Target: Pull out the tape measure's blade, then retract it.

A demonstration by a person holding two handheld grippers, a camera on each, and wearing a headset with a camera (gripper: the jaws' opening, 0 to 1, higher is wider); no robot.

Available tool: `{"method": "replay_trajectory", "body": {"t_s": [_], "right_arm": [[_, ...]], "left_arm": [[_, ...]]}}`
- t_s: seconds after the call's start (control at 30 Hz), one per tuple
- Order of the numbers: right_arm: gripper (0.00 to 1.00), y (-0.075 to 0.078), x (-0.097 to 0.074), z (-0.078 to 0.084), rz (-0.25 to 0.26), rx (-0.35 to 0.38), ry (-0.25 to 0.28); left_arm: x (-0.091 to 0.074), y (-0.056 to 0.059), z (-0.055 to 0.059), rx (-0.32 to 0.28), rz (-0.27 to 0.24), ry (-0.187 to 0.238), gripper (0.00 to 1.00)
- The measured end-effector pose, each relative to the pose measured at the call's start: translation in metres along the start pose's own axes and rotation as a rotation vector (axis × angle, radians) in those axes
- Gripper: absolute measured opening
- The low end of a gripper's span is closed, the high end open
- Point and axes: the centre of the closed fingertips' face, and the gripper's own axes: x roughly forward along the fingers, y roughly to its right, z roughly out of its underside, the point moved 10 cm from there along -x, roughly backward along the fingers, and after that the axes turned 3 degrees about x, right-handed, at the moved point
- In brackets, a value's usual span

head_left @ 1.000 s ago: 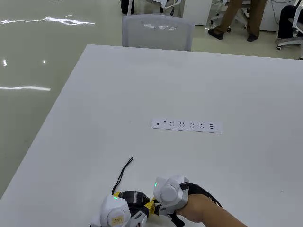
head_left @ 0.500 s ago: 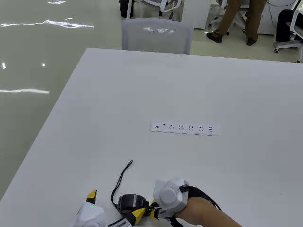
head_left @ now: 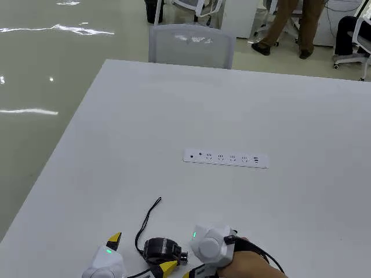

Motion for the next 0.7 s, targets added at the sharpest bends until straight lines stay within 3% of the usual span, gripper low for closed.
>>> {"method": "replay_trajectory", "body": {"t_s": [0.17, 0.2, 0.3, 0.37, 0.47, 0.57, 0.6, 0.7], "right_arm": [[0.95, 0.000, -0.012, 0.013, 0.064, 0.052, 0.074], [1.00, -0.004, -0.018, 0.014, 0.090, 0.073, 0.135], [1.00, -0.004, -0.030, 0.027, 0.151, 0.130, 0.199], [1.00, -0.005, -0.037, 0.040, 0.187, 0.171, 0.198], [1.00, -0.013, -0.048, 0.053, 0.199, 0.207, 0.214], [1.00, -0.021, -0.061, 0.070, 0.228, 0.246, 0.214], [1.00, -0.025, -0.068, 0.072, 0.255, 0.269, 0.228], [1.00, -0.036, -0.087, 0.090, 0.300, 0.357, 0.267]], "left_arm": [[-0.010, -0.011, 0.001, 0.033, 0.029, -0.007, 0.99], [-0.013, -0.013, 0.001, 0.035, 0.041, -0.008, 0.99], [-0.022, -0.021, 0.003, 0.013, 0.071, -0.016, 0.99], [-0.030, -0.024, 0.000, 0.040, 0.065, -0.007, 0.99], [-0.039, -0.034, 0.003, 0.043, 0.060, -0.010, 0.99], [-0.049, -0.038, 0.008, 0.029, 0.098, -0.033, 0.99], [-0.052, -0.039, 0.010, 0.035, 0.101, -0.046, 0.99], [-0.063, -0.042, 0.010, 0.053, 0.107, -0.031, 0.99]]}}
